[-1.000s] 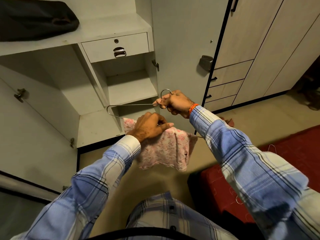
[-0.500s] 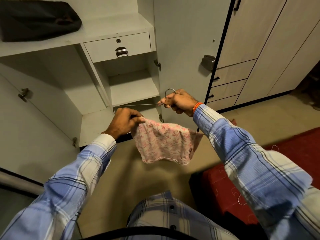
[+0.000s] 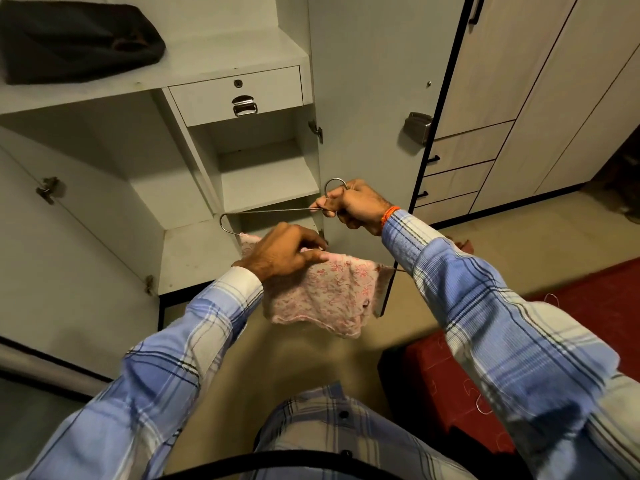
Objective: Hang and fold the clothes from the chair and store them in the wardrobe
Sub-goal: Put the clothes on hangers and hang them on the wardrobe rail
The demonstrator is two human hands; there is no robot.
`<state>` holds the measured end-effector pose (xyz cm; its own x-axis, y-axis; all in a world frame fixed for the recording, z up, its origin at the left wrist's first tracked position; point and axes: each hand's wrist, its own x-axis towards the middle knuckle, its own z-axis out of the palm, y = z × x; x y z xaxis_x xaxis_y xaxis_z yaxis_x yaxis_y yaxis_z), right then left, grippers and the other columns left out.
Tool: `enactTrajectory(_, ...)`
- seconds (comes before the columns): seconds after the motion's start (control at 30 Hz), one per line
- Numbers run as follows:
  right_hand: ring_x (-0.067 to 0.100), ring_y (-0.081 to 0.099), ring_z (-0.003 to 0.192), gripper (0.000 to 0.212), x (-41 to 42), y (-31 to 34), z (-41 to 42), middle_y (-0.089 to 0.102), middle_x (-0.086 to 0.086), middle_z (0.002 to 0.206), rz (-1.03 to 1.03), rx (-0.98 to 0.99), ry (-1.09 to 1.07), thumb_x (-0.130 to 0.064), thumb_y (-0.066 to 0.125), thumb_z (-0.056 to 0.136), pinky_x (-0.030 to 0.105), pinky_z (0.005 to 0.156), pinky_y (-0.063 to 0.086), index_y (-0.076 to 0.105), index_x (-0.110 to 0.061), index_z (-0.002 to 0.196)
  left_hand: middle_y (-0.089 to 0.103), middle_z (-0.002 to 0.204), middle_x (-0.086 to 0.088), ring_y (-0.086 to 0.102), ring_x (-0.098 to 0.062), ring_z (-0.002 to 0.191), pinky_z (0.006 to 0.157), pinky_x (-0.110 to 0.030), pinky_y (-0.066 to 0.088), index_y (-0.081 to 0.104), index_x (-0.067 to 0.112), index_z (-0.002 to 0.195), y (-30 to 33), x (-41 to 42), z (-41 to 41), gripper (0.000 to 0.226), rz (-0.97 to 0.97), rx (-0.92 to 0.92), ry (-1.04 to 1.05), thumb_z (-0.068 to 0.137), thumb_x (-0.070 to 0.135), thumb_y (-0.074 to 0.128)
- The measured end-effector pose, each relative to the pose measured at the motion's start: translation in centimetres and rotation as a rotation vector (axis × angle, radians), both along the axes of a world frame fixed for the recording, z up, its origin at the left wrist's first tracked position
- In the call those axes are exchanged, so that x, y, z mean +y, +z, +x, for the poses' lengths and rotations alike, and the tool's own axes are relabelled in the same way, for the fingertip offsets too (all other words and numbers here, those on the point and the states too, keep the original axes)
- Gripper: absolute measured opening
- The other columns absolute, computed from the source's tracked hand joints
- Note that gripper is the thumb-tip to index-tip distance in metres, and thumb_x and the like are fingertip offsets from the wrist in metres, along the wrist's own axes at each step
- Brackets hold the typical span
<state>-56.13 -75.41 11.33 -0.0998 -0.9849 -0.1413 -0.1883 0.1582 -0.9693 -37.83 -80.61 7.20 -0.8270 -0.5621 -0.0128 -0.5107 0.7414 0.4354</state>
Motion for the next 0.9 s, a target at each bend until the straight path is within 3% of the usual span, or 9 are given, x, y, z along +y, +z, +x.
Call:
enactTrajectory(0.23,0.005,0.030,0.040,0.020,0.2,0.4,0.3,0.046,-0.008,0.049,0.003,0.011,0.000,-0.012,0.055,0.096,0.018,0.038,0.023,0.072,-0.008,0.085,0.074,0.102,0.007,0.066,-0.015,0.089,0.082,-0.040,0.055,0.074,0.028,0.107,-1.3,1.0,-1.7,0.035,-0.039,0.018,-0.040,0.088,0.054,0.060)
enactTrajectory(0.5,0.006,0.029,0.042,0.029,0.6,0.7,0.1,0.043,-0.008,0.047,-0.003,0.021,0.008,-0.014,0.055,0.097,0.019,0.040,0.023,0.070,-0.015,0.072,0.074,0.097,0.008,0.064,-0.014,0.082,0.076,-0.035,0.053,0.075,0.031,0.104,-1.4,1.1,-2.0,0.039,-0.066,0.026,0.004,0.087,0.061,0.057)
enactTrajectory(0.73,0.006,0.030,0.042,0.020,0.2,0.3,0.6,0.044,-0.005,0.051,-0.004,0.036,0.015,-0.014,0.056,0.096,0.019,0.039,0.023,0.074,-0.008,0.089,0.074,0.097,0.008,0.065,-0.015,0.082,0.076,-0.037,0.054,0.075,0.031,0.103,-1.5,1.0,-1.6,0.040,-0.053,0.022,0.018,0.086,0.062,0.057)
enactTrajectory(0.9,0.006,0.030,0.042,0.025,0.2,0.5,0.7,0.044,-0.007,0.050,-0.004,0.043,0.026,-0.013,0.055,0.096,0.020,0.040,0.022,0.072,-0.014,0.077,0.074,0.098,0.008,0.065,-0.011,0.085,0.080,-0.039,0.056,0.075,0.027,0.103,-1.5,1.4,-1.3,0.038,-0.038,0.110,0.034,0.085,0.058,0.062)
